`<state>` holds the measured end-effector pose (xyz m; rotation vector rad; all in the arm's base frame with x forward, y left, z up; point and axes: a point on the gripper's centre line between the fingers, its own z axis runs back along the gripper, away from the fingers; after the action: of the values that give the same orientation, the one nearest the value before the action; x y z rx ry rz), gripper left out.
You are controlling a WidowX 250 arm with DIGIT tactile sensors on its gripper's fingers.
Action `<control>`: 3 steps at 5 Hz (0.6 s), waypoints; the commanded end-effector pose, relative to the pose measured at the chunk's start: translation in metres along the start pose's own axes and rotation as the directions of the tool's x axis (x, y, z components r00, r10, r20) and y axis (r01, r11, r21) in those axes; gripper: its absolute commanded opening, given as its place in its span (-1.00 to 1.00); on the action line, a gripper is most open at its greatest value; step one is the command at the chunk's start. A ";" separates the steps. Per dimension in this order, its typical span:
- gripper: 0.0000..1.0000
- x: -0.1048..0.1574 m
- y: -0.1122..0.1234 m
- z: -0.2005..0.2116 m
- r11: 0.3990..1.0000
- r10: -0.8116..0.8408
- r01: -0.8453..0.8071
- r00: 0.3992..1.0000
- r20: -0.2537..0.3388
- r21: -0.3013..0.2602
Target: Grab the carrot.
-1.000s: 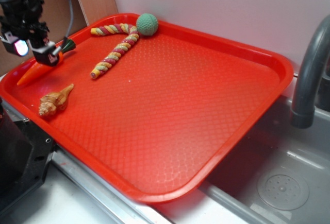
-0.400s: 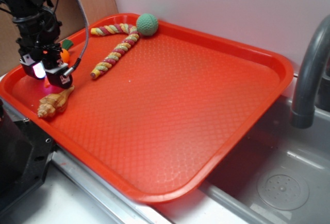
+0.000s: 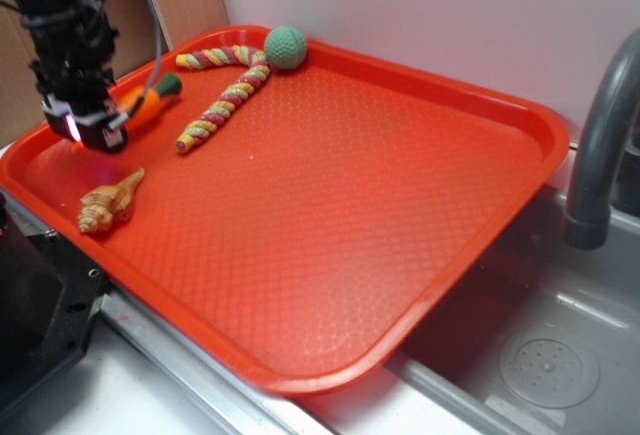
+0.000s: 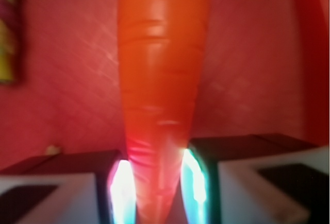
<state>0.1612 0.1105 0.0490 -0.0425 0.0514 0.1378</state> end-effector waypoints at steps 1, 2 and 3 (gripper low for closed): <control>-1.00 0.016 -0.058 0.095 0.998 -0.039 0.030 0.982 0.182 0.050; -1.00 0.004 -0.104 0.125 0.994 -0.099 0.090 0.978 0.182 0.056; -1.00 -0.004 -0.120 0.138 0.986 -0.156 0.142 0.970 0.189 0.085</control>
<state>0.1809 -0.0044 0.1797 0.0408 -0.0913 -0.0230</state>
